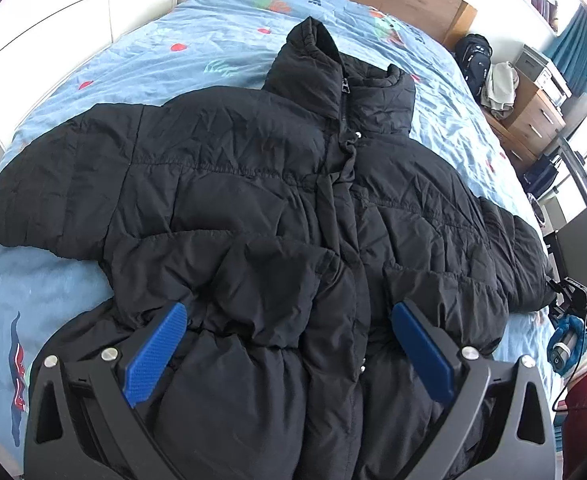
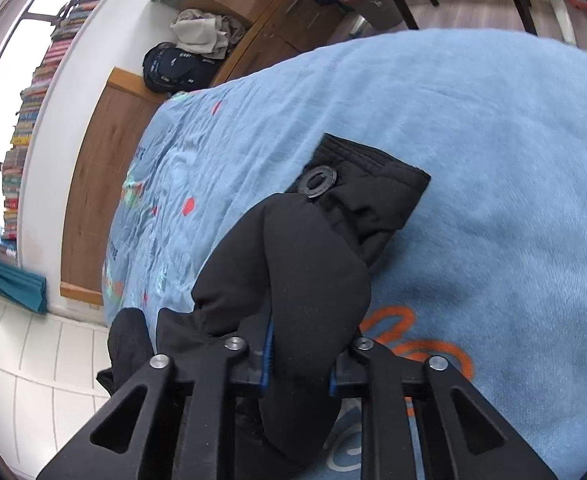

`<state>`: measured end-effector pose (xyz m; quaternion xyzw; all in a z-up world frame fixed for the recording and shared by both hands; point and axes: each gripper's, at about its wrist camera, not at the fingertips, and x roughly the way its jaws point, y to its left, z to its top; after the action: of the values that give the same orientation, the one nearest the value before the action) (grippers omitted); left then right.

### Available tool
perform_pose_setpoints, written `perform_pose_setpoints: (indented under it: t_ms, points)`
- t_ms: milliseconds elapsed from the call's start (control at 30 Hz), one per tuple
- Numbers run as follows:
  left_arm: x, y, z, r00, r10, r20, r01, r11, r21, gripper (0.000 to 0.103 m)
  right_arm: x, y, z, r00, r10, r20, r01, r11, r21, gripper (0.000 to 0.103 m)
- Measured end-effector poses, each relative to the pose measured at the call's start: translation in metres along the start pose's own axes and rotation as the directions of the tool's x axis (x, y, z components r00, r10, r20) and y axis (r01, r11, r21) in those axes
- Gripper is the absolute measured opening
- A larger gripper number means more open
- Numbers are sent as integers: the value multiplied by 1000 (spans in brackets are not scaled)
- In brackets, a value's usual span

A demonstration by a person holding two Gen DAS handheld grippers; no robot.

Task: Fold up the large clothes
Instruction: 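Reach down and grasp the black jacket's sleeve cuff with the right tool, then lift the sleeve and fold it across the jacket front with the right tool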

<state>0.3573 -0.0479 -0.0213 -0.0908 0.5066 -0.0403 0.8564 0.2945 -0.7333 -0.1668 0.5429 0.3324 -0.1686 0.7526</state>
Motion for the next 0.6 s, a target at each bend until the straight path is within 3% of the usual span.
perform_pose_setpoints:
  t_ms: [233,600]
  points:
    - [-9,-4,13,1000,14,25,-14,1000,-8,103,-21,42,1,1000,8,16,-7,994,-107,12]
    - [-37,26,29,998,13,54,-9,998,-60,103,-57,146,-29,991,129,-18,-128,947,-294,11]
